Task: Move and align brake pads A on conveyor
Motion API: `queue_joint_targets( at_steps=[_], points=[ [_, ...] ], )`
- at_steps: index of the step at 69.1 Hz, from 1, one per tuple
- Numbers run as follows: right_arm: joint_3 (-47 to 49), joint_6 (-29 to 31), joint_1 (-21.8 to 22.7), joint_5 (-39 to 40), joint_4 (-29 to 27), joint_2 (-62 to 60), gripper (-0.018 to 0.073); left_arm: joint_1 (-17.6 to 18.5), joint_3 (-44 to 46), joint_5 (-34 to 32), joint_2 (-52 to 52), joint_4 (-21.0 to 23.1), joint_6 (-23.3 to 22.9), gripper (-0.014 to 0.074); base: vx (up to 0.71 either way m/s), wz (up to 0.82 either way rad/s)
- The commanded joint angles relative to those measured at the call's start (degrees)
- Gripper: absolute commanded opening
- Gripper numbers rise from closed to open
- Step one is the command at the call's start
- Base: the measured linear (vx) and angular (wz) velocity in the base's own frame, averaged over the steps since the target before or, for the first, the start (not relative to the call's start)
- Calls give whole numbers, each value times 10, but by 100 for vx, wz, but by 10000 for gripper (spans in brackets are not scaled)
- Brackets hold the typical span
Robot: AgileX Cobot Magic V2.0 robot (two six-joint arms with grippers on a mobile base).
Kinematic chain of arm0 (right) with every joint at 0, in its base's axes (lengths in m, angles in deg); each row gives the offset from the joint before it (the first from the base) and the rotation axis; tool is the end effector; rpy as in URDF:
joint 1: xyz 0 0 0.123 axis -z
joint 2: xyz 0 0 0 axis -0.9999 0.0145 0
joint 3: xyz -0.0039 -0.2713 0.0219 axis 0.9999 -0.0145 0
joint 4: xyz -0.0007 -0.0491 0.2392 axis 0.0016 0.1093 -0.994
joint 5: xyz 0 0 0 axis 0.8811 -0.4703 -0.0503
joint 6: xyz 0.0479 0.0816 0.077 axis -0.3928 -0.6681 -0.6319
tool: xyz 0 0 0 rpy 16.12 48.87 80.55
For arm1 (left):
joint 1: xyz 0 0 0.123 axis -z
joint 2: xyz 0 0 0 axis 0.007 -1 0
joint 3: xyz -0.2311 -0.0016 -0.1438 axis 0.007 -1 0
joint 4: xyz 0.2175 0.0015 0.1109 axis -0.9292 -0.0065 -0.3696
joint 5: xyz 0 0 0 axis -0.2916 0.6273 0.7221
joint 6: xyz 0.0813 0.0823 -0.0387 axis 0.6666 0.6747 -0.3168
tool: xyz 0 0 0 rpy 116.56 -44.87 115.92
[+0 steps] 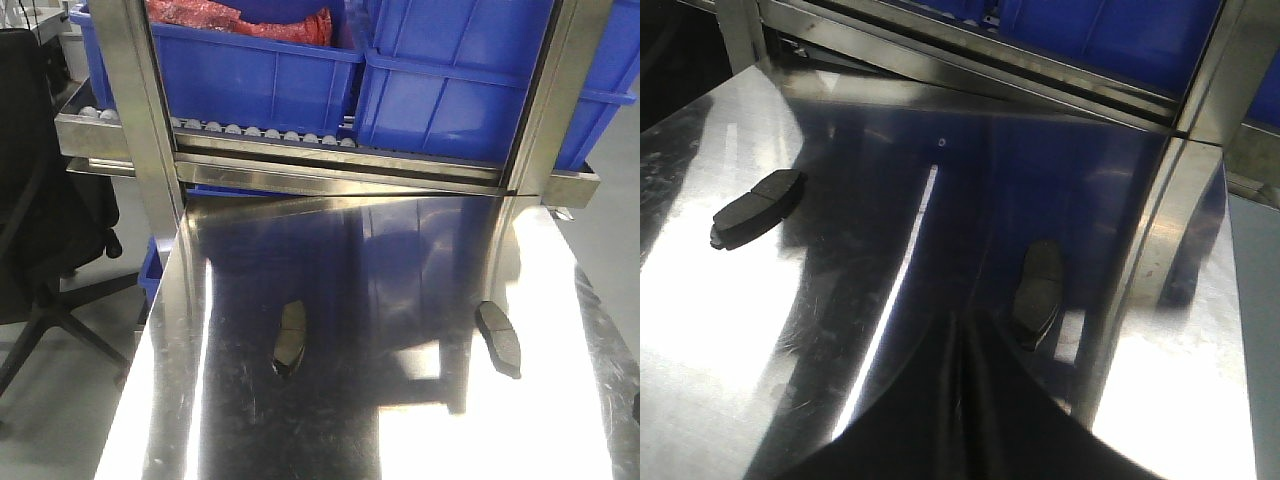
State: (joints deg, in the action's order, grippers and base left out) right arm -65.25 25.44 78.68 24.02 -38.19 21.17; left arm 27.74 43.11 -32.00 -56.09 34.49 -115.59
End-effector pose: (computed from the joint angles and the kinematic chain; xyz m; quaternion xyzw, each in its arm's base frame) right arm 0.0991 0.0308 0.2598 -0.1492 0.8149 0.0615 0.5567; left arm 0.0994 -0.0334 0.2566 0.0664 0.8048 -0.1495 0.5706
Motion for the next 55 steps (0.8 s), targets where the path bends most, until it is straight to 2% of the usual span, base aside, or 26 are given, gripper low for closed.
queue_joint_targets(
  at_steps=[1, 29, 37, 40, 46, 55],
  points=[
    [15, 4, 2, 39, -1, 5, -8, 3, 16, -39, -8, -5, 0, -6, 0, 0],
    [15, 4, 2, 39, -1, 5, -8, 3, 16, -42, -8, -5, 0, -6, 0, 0],
    [15, 4, 2, 39, -1, 5, -8, 3, 16, -45, -8, 0, 0, 28, 0, 0],
    [15, 4, 2, 39, -1, 5, -8, 3, 16, -48, -8, 0, 0, 74, 0, 0],
    [15, 4, 2, 39, -1, 5, -8, 3, 16, -54, -8, 0, 0, 222, 0, 0],
    [15, 4, 2, 39, -1, 5, -8, 3, 16, -57, -8, 0, 0, 546, 0, 0]
  ],
)
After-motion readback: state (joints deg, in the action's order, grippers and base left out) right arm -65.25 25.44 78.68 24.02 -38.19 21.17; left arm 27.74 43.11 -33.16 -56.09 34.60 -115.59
